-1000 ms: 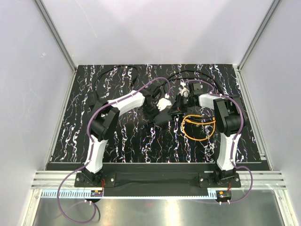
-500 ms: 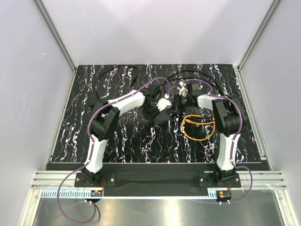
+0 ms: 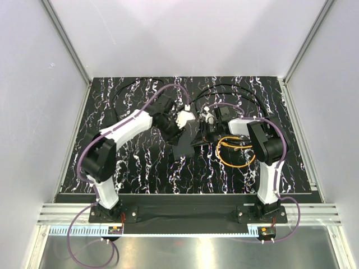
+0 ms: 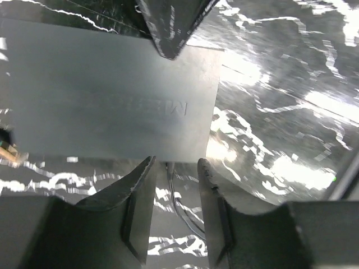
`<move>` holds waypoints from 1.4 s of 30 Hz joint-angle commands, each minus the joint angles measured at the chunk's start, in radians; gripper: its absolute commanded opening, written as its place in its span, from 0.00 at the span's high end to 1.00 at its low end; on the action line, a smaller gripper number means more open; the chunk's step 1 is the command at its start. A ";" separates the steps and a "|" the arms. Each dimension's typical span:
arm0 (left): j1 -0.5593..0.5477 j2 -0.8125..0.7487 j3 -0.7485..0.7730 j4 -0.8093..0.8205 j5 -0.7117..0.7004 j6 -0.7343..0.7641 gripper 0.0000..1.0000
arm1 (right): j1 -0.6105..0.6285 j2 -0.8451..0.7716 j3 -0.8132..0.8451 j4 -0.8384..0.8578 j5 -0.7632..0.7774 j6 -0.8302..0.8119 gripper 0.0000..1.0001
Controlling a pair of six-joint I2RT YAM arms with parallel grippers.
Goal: Insert the plug into the switch port
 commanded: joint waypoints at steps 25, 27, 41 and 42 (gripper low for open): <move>0.310 -0.101 -0.009 0.204 0.220 -0.373 0.42 | 0.041 -0.279 0.012 -0.210 -0.032 -0.158 0.32; 0.310 -0.124 -0.006 0.204 0.220 -0.356 0.35 | -0.024 -0.329 0.047 -0.298 -0.007 -0.261 0.25; 0.310 -0.253 -0.052 0.195 0.188 -0.310 0.34 | -0.323 -0.180 0.438 -0.758 0.412 -0.768 0.32; 0.310 -0.247 -0.049 0.198 0.181 -0.319 0.34 | -0.325 -0.136 0.498 -0.775 0.436 -0.785 0.33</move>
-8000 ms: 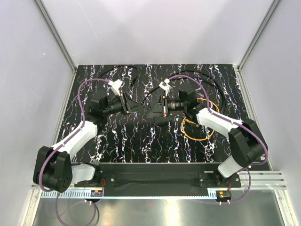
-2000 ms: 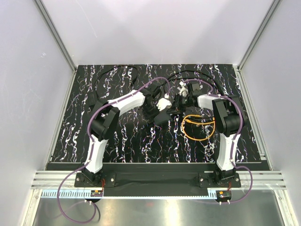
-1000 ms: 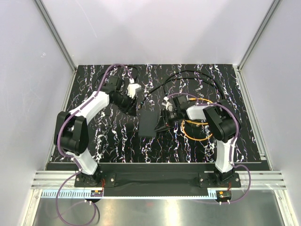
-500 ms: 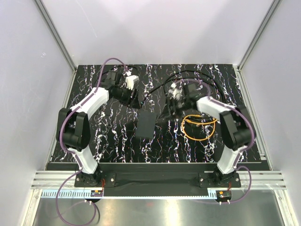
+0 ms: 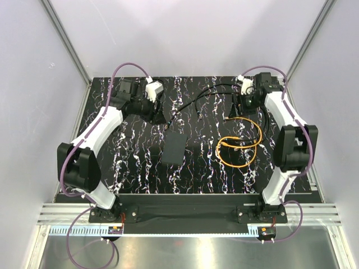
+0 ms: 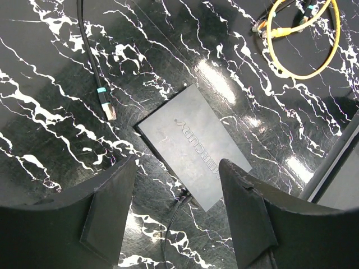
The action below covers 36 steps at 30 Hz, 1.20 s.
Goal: Insert the plug into the switch port
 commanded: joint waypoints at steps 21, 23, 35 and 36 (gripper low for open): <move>-0.146 0.423 0.418 0.069 -0.424 -0.142 0.43 | -0.082 0.342 0.324 -0.044 0.391 -0.070 0.44; -0.161 0.454 0.434 0.092 -0.415 -0.164 0.43 | -0.113 0.345 0.314 -0.042 0.388 -0.074 0.44; -0.326 0.676 0.664 0.211 -0.745 -0.409 0.46 | -0.213 0.314 0.219 0.001 0.410 -0.105 0.47; -0.327 0.684 0.676 0.189 -0.754 -0.414 0.46 | -0.216 0.314 0.213 -0.001 0.417 -0.109 0.47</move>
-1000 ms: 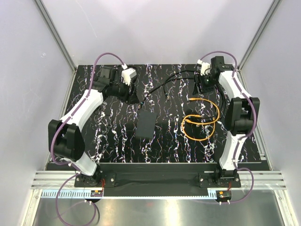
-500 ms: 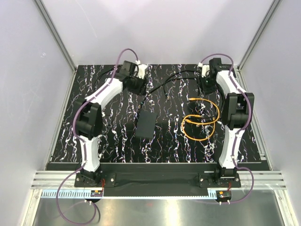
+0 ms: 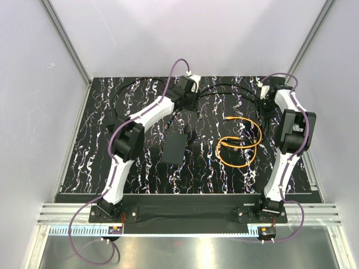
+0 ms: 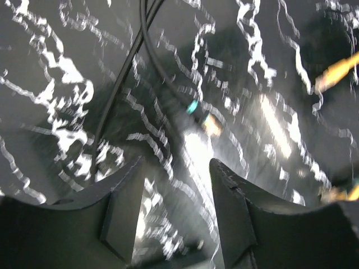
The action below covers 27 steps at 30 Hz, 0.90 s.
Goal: Insert the plug into the switch port
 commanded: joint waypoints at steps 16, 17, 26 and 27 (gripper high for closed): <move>-0.022 0.043 0.050 0.027 -0.061 0.002 0.45 | -0.138 0.064 -0.007 0.017 0.006 -0.079 0.50; -0.034 0.048 0.055 0.038 -0.075 0.004 0.45 | -0.138 0.058 -0.015 0.020 0.006 -0.080 0.50; -0.037 0.084 0.083 -0.060 -0.137 0.107 0.51 | -0.156 0.020 0.007 0.001 -0.023 -0.106 0.48; -0.035 0.068 0.074 -0.071 -0.135 0.114 0.51 | -0.156 0.000 0.008 -0.005 -0.043 -0.109 0.47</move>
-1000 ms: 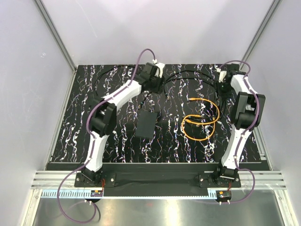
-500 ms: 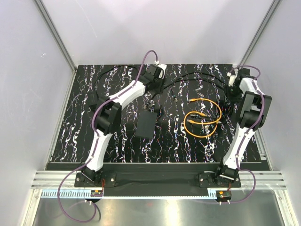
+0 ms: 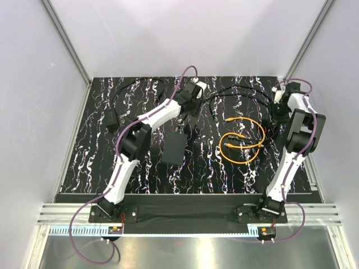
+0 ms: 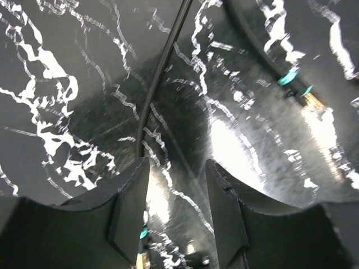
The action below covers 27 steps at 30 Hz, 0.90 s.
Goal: Insert the plug into the switch port
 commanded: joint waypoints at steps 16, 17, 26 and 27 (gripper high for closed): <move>0.044 -0.319 -0.360 -0.006 0.167 0.236 0.37 | 0.013 -0.222 0.058 -0.196 -0.484 0.021 0.27; 0.030 -0.348 -0.374 -0.015 0.159 0.253 0.35 | 0.016 -0.223 0.059 -0.199 -0.495 0.027 0.27; -0.050 -0.349 -0.456 -0.146 0.142 0.397 0.23 | 0.037 -0.240 0.044 -0.213 -0.515 0.040 0.27; -0.051 -0.365 -0.466 -0.149 0.199 0.430 0.22 | 0.037 -0.240 0.043 -0.214 -0.516 0.040 0.27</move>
